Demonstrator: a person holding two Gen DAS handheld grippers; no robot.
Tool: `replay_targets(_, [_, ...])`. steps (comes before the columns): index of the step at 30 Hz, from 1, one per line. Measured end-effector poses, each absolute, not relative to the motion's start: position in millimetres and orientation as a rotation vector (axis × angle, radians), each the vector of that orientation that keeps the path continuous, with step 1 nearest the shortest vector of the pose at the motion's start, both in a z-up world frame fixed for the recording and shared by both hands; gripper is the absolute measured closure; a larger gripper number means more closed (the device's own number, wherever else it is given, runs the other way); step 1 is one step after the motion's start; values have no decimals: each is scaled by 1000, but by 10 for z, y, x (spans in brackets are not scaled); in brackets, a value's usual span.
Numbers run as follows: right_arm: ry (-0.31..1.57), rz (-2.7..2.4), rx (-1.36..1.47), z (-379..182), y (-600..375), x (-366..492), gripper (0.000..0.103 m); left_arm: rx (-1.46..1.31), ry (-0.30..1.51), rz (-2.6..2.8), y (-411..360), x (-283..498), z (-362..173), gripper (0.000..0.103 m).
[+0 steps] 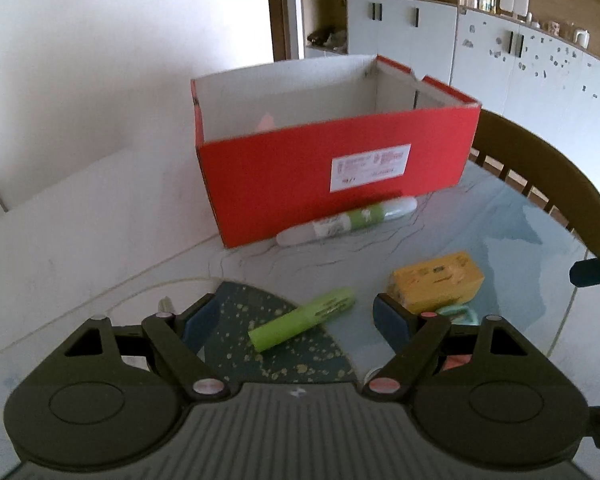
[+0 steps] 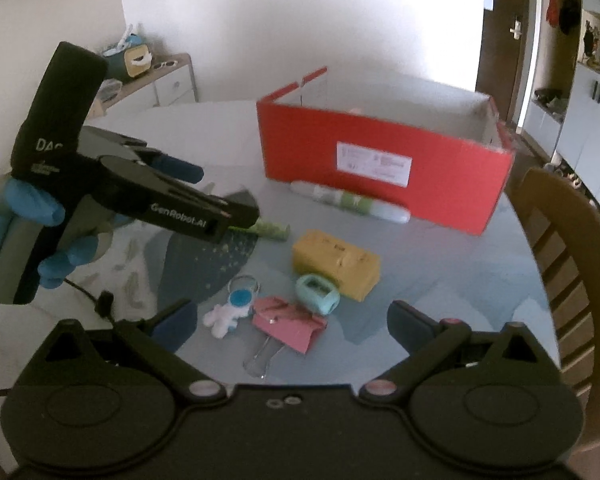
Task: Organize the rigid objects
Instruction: 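Withdraw both tools from the box back to the items on the table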
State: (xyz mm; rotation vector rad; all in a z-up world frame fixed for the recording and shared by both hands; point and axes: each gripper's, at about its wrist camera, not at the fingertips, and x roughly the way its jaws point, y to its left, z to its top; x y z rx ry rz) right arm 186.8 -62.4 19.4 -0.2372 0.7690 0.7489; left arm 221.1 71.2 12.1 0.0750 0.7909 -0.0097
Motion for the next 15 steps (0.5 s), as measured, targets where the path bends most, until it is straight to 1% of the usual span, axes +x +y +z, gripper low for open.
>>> replay_targets(8, [804, 742, -236, -26, -560, 1915, 5, 63, 819, 5, 855, 2278, -133, 19])
replay_targets(15, [828, 740, -244, -197, -475, 1932, 15, 76, 823, -1, 883, 2329, -257, 19])
